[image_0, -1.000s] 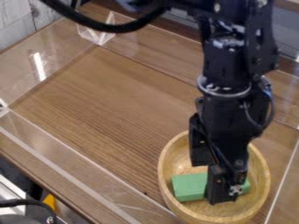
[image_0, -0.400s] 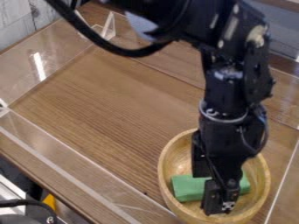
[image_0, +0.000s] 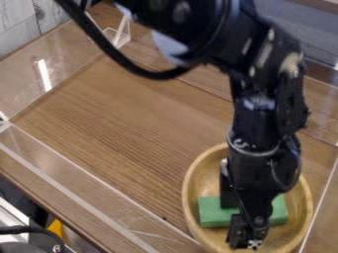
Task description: Remove the green block from inside the brown bowl and put it on the table
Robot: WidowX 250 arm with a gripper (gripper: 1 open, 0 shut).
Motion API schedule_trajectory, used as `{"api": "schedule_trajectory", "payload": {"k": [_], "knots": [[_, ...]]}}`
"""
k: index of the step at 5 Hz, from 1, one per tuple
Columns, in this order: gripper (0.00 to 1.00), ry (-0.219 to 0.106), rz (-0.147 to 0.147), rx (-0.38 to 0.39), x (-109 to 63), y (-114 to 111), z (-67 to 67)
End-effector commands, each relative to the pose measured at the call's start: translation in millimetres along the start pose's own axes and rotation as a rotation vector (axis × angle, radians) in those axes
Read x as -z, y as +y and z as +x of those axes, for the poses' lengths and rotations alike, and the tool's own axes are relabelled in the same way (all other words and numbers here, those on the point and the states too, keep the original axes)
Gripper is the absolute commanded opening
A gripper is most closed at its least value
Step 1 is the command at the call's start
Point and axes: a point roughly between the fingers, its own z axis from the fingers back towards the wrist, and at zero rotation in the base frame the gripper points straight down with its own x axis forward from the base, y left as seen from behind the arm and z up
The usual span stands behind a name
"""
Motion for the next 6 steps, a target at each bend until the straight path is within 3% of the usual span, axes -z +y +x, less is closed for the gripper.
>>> {"api": "schedule_trajectory", "payload": {"k": [1, 4, 5, 6], "knots": [[1.00, -0.018, 0.015, 0.026, 4.5, 1, 6.2], [1.00, -0.014, 0.018, 0.039, 20.4, 3, 7.6], [0.00, -0.012, 0.018, 0.040, 24.7, 3, 7.6], [0.00, -0.009, 0.007, 0.041, 23.4, 2, 7.2]]}}
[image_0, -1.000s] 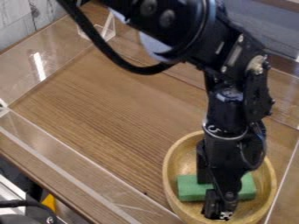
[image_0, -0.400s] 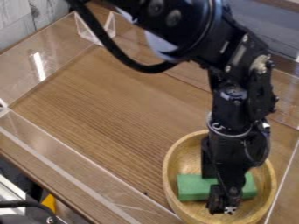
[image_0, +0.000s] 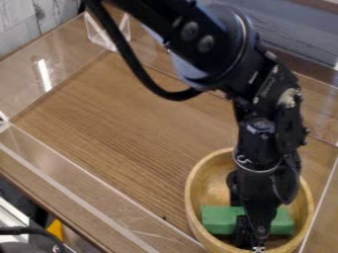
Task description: Remove the green block from inside the brown bowl and put it on the table
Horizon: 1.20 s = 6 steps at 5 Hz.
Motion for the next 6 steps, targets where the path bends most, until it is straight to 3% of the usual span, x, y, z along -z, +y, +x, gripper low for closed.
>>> {"api": "schedule_trajectory", "payload": {"k": [1, 6], "knots": [[0.00, 0.000, -0.012, 0.005, -3.3, -2.7, -0.2], [0.00, 0.013, -0.065, 0.012, -12.3, -11.7, -2.0]]}}
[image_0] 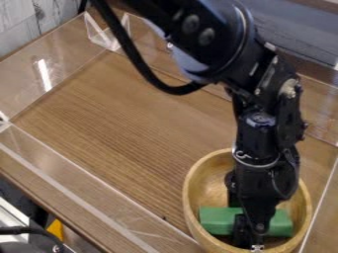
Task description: Remove the green block from inside the brown bowl and put it on the table
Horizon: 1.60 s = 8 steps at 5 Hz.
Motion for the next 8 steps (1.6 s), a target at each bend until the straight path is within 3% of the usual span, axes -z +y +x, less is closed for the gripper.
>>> {"api": "schedule_trajectory", "payload": {"k": [1, 2, 5, 8], "knots": [[0.00, -0.012, -0.008, 0.006, -8.6, -4, 0.1], [0.00, -0.010, -0.016, 0.007, -10.6, -6, -0.2], [0.00, -0.046, -0.011, -0.031, -36.3, -1, -2.8], [0.00, -0.058, -0.011, -0.068, -43.5, 2, -7.6]]}}
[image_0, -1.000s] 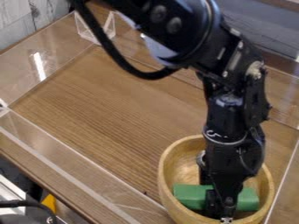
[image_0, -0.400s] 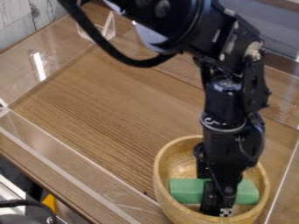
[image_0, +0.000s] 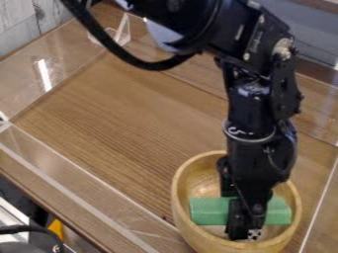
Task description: Remove the green block from inside the brown bowl and put it on the table
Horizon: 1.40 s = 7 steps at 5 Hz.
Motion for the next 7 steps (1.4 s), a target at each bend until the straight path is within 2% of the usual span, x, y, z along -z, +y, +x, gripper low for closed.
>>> {"api": "schedule_trajectory", "payload": {"k": [1, 7], "knots": [[0.00, -0.054, 0.026, -0.006, -13.8, 2, 3.9], [0.00, -0.074, 0.022, -0.093, -12.5, 11, -9.5]]}}
